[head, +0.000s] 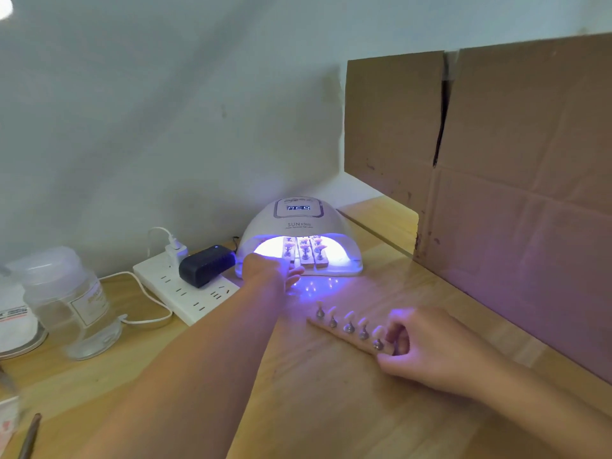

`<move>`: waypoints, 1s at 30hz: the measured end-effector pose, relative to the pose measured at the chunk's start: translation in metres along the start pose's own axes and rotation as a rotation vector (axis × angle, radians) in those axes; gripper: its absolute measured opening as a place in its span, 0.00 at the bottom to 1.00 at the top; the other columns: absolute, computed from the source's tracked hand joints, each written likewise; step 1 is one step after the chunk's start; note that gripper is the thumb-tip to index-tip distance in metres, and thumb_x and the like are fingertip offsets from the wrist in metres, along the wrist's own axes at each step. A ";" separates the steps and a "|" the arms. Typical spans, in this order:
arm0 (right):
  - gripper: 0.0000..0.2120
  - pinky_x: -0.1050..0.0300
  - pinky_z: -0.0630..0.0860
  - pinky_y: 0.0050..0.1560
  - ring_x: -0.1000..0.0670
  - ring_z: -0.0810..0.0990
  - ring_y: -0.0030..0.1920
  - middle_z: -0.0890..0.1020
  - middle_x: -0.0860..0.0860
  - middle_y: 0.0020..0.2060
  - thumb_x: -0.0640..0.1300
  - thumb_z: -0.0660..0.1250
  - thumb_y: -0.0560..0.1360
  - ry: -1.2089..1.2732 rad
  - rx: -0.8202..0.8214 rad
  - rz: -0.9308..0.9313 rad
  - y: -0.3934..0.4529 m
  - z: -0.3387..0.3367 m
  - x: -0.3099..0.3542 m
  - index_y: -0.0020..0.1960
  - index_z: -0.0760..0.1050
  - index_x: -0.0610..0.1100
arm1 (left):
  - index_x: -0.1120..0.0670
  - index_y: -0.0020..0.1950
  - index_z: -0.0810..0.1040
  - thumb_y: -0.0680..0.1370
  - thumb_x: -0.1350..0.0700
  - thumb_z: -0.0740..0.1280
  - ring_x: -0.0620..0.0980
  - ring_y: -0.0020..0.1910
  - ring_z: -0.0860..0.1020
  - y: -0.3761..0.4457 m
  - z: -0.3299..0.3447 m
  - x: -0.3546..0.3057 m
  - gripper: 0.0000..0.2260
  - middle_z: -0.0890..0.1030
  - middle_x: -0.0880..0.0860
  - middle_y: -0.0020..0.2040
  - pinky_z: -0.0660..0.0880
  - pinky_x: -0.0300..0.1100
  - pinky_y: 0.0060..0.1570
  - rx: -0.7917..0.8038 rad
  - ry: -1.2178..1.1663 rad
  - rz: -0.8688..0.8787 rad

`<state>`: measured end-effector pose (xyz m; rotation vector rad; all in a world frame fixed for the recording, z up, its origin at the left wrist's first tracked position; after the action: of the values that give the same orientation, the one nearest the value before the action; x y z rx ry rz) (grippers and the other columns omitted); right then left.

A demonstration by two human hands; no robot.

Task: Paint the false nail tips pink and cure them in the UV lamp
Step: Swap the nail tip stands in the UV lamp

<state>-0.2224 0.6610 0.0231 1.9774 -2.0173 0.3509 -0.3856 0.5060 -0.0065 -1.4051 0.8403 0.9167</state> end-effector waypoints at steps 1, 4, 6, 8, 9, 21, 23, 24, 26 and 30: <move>0.07 0.68 0.69 0.34 0.63 0.73 0.30 0.76 0.56 0.29 0.50 0.69 0.65 0.020 -0.014 0.032 -0.001 -0.003 -0.010 0.34 0.72 0.50 | 0.62 0.32 0.69 0.80 0.63 0.59 0.42 0.12 0.69 0.001 -0.001 0.000 0.15 0.72 0.52 0.15 0.65 0.30 0.13 -0.020 -0.003 0.011; 0.08 0.67 0.69 0.31 0.62 0.73 0.27 0.78 0.54 0.27 0.48 0.73 0.64 0.115 -0.083 0.132 -0.001 -0.011 -0.041 0.34 0.74 0.49 | 0.63 0.33 0.69 0.79 0.64 0.58 0.42 0.12 0.69 -0.002 -0.004 -0.003 0.14 0.72 0.53 0.16 0.66 0.31 0.13 -0.072 -0.036 0.033; 0.09 0.67 0.68 0.30 0.61 0.72 0.25 0.78 0.54 0.26 0.47 0.75 0.63 0.161 -0.148 0.196 0.000 -0.014 -0.059 0.34 0.74 0.48 | 0.64 0.36 0.71 0.79 0.66 0.55 0.42 0.12 0.70 -0.011 -0.006 -0.003 0.12 0.74 0.54 0.19 0.68 0.31 0.14 -0.076 -0.065 0.047; 0.10 0.67 0.67 0.28 0.59 0.71 0.25 0.77 0.54 0.25 0.46 0.76 0.63 0.190 -0.226 0.253 0.003 -0.017 -0.073 0.33 0.75 0.47 | 0.62 0.38 0.72 0.78 0.67 0.55 0.43 0.16 0.73 -0.026 -0.008 -0.004 0.10 0.76 0.56 0.28 0.70 0.32 0.16 -0.072 -0.098 0.104; 0.10 0.66 0.67 0.27 0.58 0.71 0.25 0.76 0.54 0.24 0.45 0.75 0.64 0.193 -0.265 0.270 0.005 -0.017 -0.077 0.32 0.74 0.46 | 0.61 0.38 0.71 0.77 0.67 0.55 0.46 0.19 0.75 -0.034 -0.010 -0.004 0.10 0.76 0.56 0.33 0.71 0.32 0.17 -0.068 -0.105 0.149; 0.15 0.60 0.58 0.25 0.51 0.72 0.31 0.72 0.52 0.30 0.53 0.63 0.75 -0.104 -0.423 0.406 0.072 -0.010 -0.066 0.35 0.67 0.45 | 0.48 0.42 0.78 0.77 0.60 0.61 0.37 0.24 0.69 -0.111 -0.052 0.027 0.09 0.75 0.45 0.27 0.66 0.29 0.27 -0.025 0.152 0.716; 0.15 0.60 0.58 0.25 0.49 0.71 0.34 0.72 0.52 0.33 0.55 0.60 0.76 -0.179 -0.426 0.451 0.081 -0.010 -0.065 0.39 0.68 0.44 | 0.49 0.42 0.78 0.77 0.60 0.62 0.38 0.23 0.68 -0.112 -0.056 0.032 0.09 0.74 0.45 0.26 0.66 0.31 0.28 -0.039 0.137 0.714; 0.15 0.60 0.58 0.26 0.48 0.71 0.36 0.73 0.50 0.35 0.54 0.59 0.77 -0.202 -0.427 0.469 0.086 -0.010 -0.065 0.41 0.68 0.43 | 0.50 0.42 0.78 0.77 0.60 0.62 0.38 0.23 0.68 -0.111 -0.058 0.034 0.09 0.74 0.45 0.26 0.66 0.34 0.29 -0.045 0.114 0.702; 0.14 0.61 0.57 0.26 0.47 0.71 0.37 0.77 0.47 0.39 0.52 0.58 0.78 -0.229 -0.427 0.502 0.094 -0.011 -0.065 0.42 0.69 0.43 | 0.50 0.42 0.78 0.77 0.59 0.62 0.39 0.23 0.68 -0.110 -0.060 0.035 0.08 0.73 0.45 0.25 0.65 0.35 0.29 -0.043 0.064 0.684; 0.15 0.61 0.61 0.28 0.45 0.78 0.44 0.80 0.46 0.45 0.52 0.59 0.78 -0.252 -0.400 0.550 0.106 -0.011 -0.064 0.50 0.76 0.41 | 0.51 0.42 0.79 0.77 0.59 0.63 0.39 0.22 0.67 -0.110 -0.062 0.034 0.08 0.72 0.47 0.25 0.64 0.35 0.28 -0.036 0.024 0.675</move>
<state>-0.3275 0.7277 0.0127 1.2625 -2.5312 -0.1960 -0.2690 0.4497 0.0095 -1.1706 1.3597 1.4257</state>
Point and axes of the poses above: each hand's wrist, its own y-axis towards the middle knuckle, its own z-axis out of the palm, x = y × z, the point moved 5 cm from there along y, towards the middle knuckle
